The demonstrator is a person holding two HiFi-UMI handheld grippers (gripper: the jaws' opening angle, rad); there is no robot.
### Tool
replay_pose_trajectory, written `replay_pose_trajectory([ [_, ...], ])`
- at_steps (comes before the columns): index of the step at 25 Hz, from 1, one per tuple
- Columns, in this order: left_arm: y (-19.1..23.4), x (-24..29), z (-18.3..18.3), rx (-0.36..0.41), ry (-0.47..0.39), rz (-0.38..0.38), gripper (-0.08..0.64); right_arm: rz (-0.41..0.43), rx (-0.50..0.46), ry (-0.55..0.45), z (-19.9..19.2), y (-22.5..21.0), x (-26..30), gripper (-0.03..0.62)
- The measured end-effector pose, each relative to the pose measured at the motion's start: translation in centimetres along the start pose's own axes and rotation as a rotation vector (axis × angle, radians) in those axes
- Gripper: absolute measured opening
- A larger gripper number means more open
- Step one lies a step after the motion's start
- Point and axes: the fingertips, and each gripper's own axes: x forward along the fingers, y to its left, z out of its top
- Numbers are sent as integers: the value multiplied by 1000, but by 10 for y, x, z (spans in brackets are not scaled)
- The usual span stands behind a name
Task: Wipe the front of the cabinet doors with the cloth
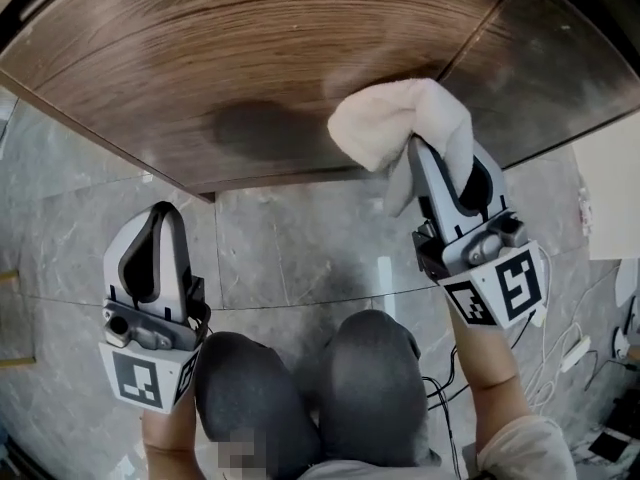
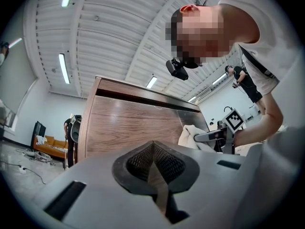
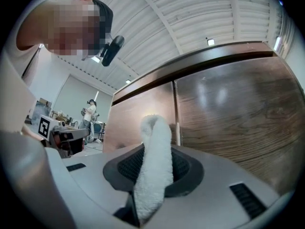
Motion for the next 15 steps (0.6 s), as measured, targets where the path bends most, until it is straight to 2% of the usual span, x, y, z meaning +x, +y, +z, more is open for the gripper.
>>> replay_pose_trajectory([
  [2, 9, -11, 5, 10, 6, 30, 17, 62, 26, 1, 4, 23, 0, 106],
  [5, 20, -43, 5, 40, 21, 60, 17, 186, 49, 17, -2, 81, 7, 106],
  [15, 70, -114, -18, 85, 111, 157, 17, 513, 1, 98, -76, 235, 91, 106],
])
